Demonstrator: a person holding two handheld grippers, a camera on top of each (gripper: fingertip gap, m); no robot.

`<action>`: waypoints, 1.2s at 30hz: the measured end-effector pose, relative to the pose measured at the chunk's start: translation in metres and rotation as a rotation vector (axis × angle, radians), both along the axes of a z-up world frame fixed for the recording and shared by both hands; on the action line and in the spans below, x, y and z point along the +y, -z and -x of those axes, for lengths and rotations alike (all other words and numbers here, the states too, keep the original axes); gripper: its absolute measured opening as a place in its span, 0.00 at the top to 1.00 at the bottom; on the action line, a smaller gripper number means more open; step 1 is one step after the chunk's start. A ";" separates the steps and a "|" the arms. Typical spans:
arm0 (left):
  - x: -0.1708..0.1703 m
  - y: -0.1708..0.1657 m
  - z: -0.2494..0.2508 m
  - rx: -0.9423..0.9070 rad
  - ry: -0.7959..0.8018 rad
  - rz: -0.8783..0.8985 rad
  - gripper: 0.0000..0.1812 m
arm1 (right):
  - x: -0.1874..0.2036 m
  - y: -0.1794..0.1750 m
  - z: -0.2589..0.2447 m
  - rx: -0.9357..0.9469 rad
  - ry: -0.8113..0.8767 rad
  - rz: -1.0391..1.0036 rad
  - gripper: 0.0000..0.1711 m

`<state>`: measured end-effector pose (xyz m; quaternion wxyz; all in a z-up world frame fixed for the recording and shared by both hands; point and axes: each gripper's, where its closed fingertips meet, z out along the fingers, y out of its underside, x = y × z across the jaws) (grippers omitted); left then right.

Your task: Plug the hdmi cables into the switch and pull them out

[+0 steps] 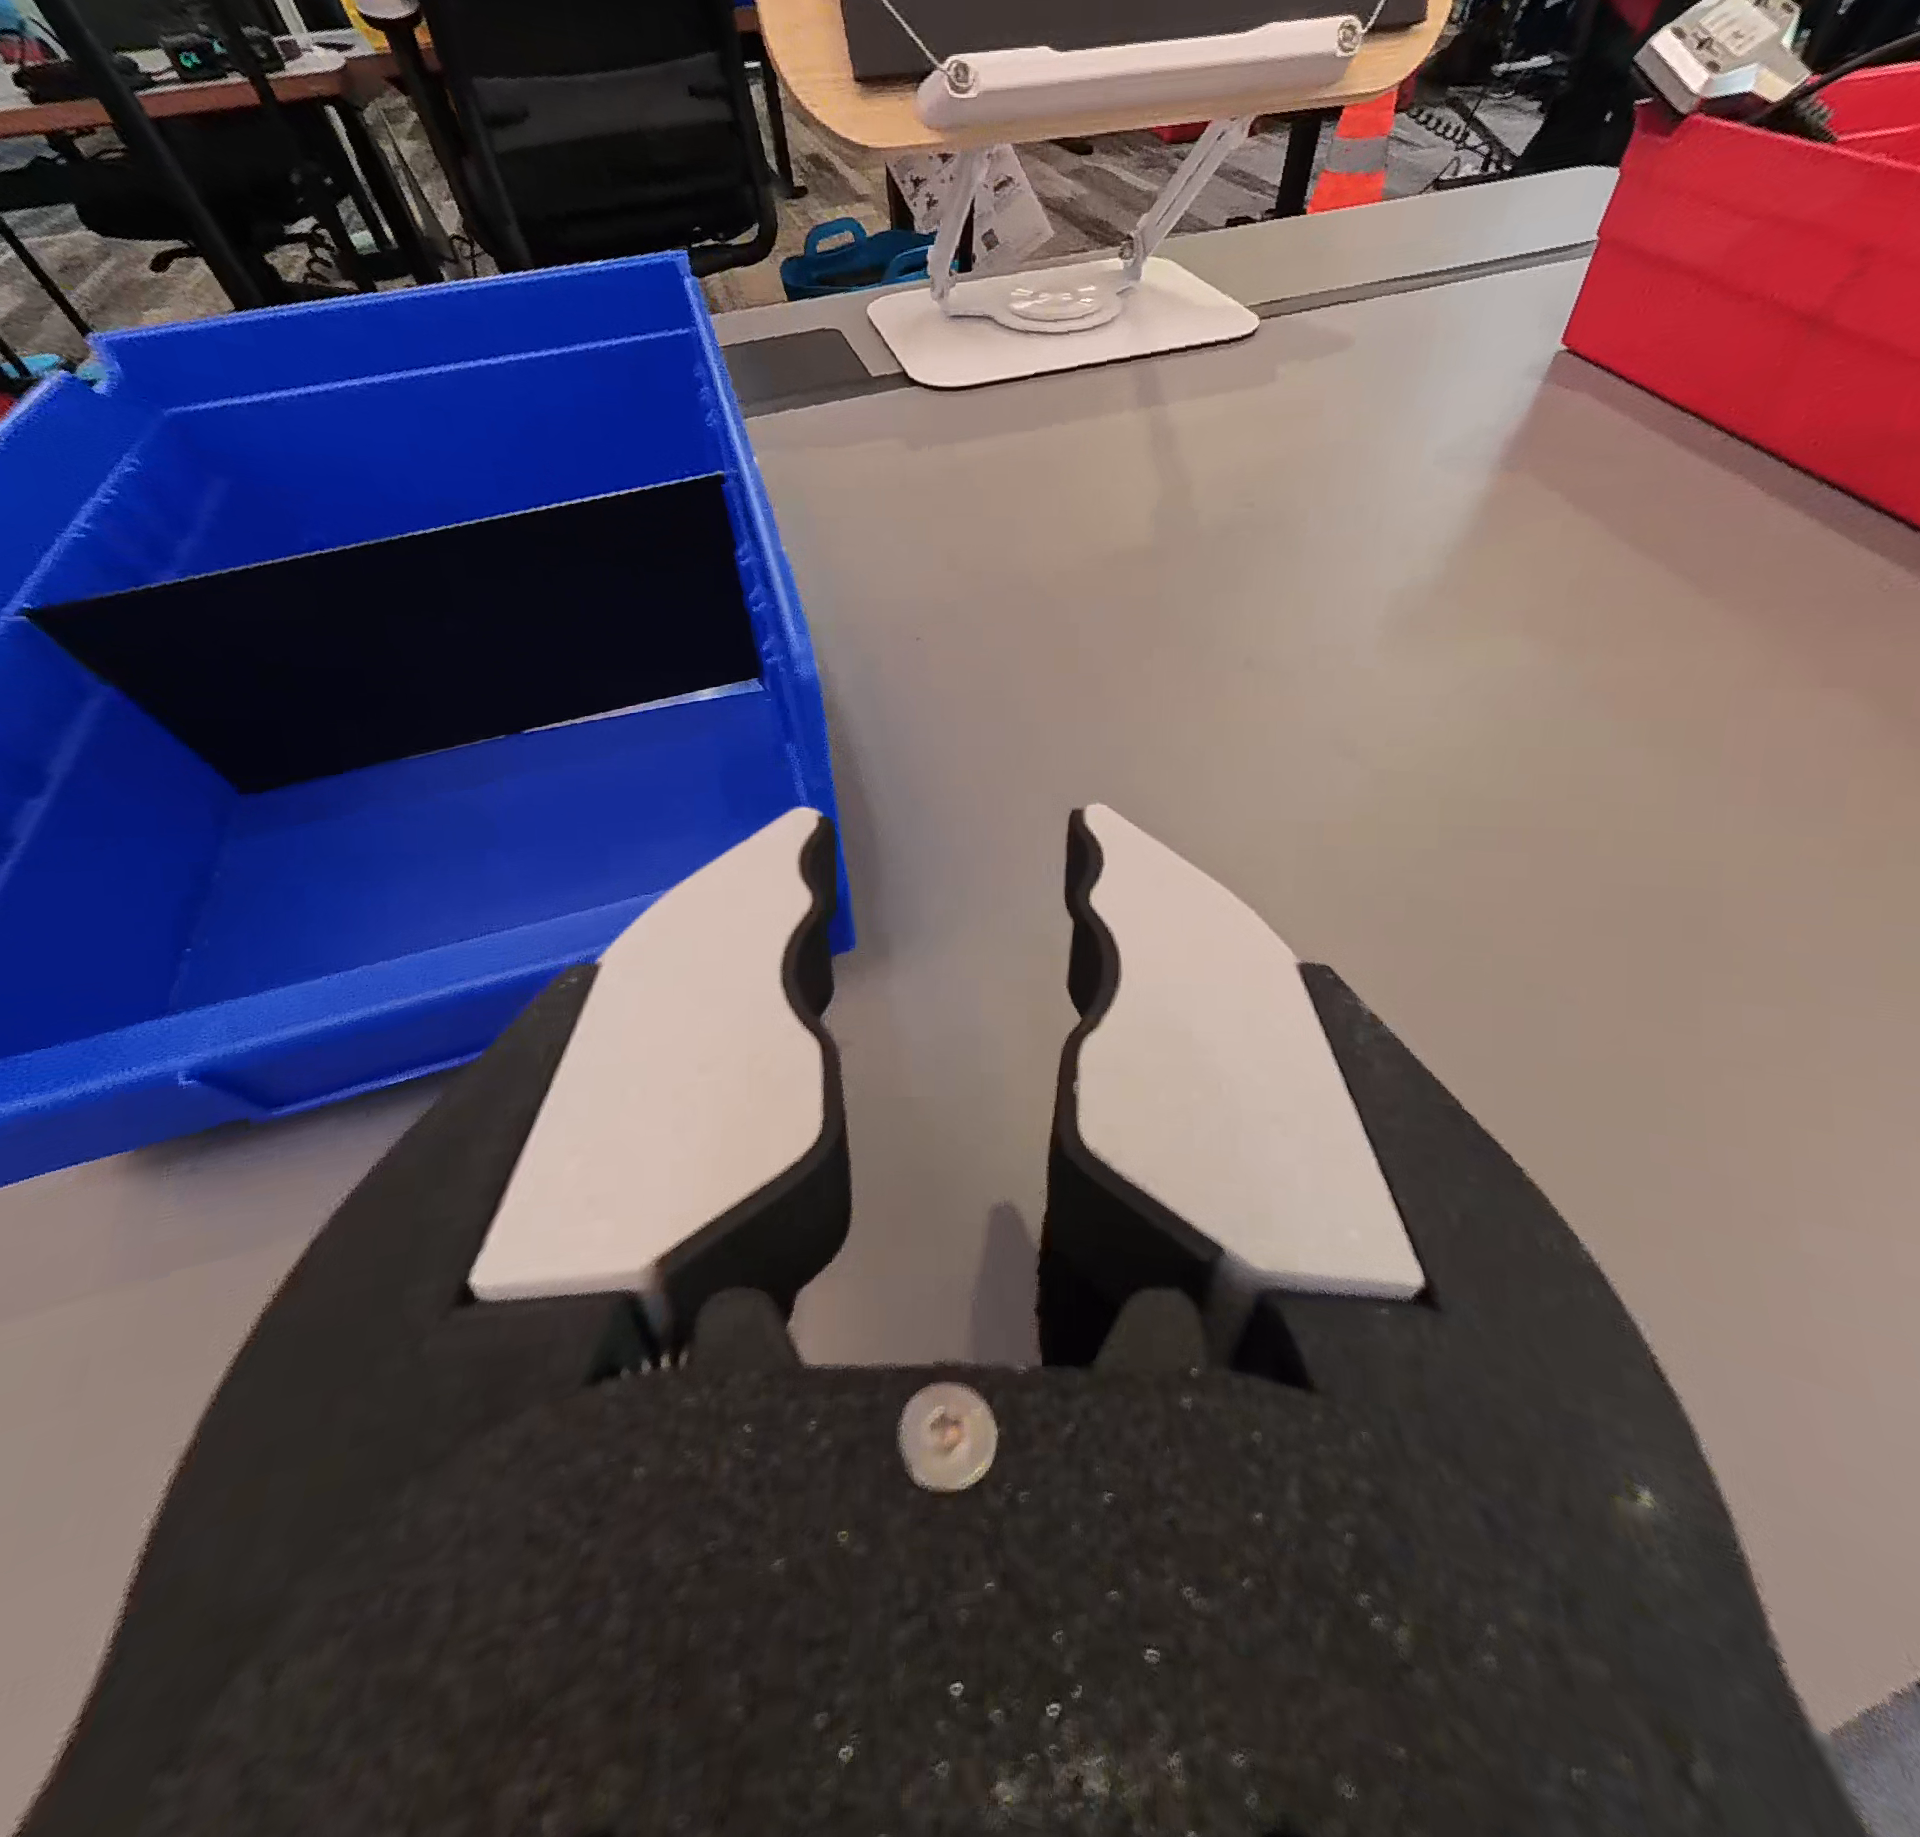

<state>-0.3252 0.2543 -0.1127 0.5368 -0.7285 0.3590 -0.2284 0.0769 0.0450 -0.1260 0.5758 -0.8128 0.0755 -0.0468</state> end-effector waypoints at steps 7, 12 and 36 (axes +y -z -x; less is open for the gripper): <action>-0.012 -0.005 0.001 -0.017 0.024 -0.012 0.77 | 0.051 0.010 0.029 -0.020 -0.108 0.128 0.46; -0.029 -0.008 -0.037 -0.056 0.130 0.018 0.77 | 0.060 0.011 0.060 0.007 -0.153 0.186 0.37; -0.130 0.017 -0.306 0.101 0.220 0.190 0.96 | -0.063 0.017 -0.027 0.079 0.412 0.222 0.97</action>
